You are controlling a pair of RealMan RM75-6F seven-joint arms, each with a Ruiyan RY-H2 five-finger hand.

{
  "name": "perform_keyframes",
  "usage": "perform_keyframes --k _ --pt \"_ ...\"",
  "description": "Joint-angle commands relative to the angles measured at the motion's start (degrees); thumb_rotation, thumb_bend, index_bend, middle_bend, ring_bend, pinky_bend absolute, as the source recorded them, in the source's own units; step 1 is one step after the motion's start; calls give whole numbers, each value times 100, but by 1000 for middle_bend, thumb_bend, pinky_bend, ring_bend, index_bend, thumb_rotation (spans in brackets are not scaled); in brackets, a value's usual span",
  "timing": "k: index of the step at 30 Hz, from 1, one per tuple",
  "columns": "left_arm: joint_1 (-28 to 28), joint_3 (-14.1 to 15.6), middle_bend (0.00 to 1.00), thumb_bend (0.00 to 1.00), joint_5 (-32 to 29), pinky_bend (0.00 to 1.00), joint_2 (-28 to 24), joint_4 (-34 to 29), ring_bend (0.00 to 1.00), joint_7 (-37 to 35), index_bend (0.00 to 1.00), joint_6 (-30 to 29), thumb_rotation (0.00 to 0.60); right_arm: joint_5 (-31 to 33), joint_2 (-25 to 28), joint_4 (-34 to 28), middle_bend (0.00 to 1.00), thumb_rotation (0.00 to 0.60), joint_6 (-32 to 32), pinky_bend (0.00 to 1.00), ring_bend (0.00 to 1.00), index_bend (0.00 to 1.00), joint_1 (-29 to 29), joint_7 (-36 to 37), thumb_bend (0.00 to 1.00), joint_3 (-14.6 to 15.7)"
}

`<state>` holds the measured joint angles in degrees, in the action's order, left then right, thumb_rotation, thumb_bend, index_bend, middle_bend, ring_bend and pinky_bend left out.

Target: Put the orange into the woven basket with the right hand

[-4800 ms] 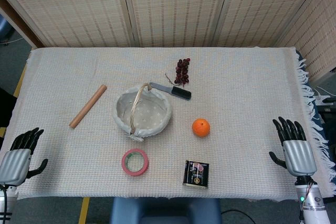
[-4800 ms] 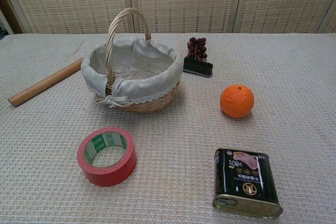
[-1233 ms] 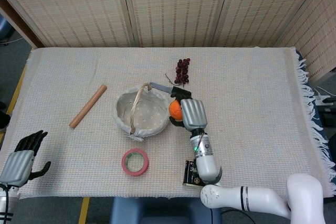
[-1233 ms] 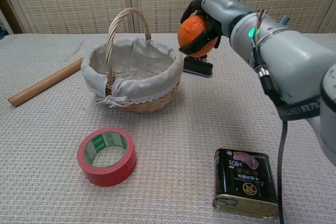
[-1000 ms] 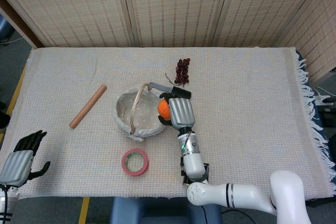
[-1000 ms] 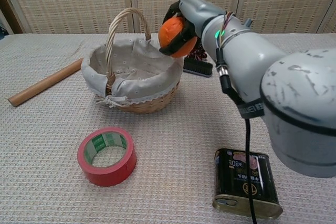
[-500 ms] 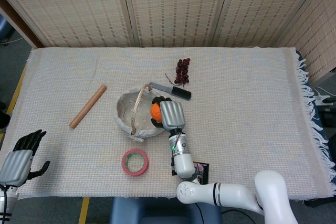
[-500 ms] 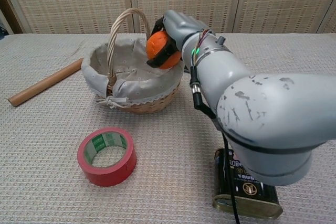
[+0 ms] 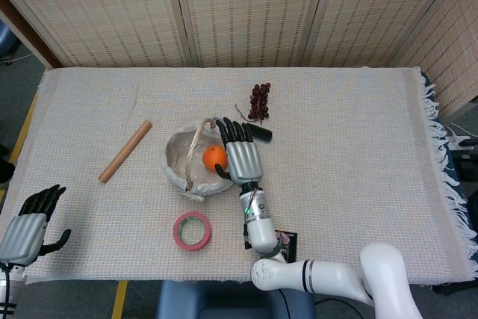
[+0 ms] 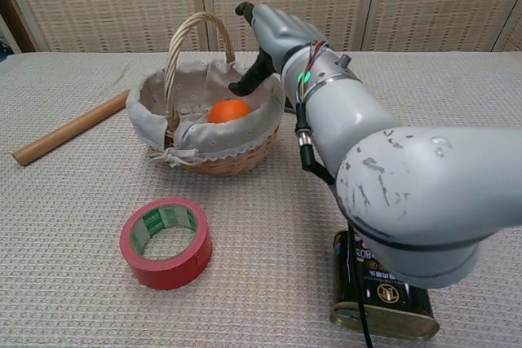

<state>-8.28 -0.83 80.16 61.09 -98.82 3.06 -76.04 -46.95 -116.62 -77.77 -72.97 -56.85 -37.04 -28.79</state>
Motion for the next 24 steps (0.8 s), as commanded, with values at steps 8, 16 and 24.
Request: perform_keyframes --k 8,16,24 --pt "6 6 0 345 -4 66 -11 7 0 1 0 1 600 -133 1328 -1884 0 600 -213 37 0 0 756 -540 180 670" --pt "10 1 0 345 42 66 67 37 0 118 0 -65 600 -904 3411 -3702 0 600 -611 37 0 0 1976 -379 180 1889" --pt "33 -11 0 345 109 66 151 88 0 221 0 -184 600 -2563 4548 -3484 0 600 -1208 36 0 0 3113 335 179 3226"
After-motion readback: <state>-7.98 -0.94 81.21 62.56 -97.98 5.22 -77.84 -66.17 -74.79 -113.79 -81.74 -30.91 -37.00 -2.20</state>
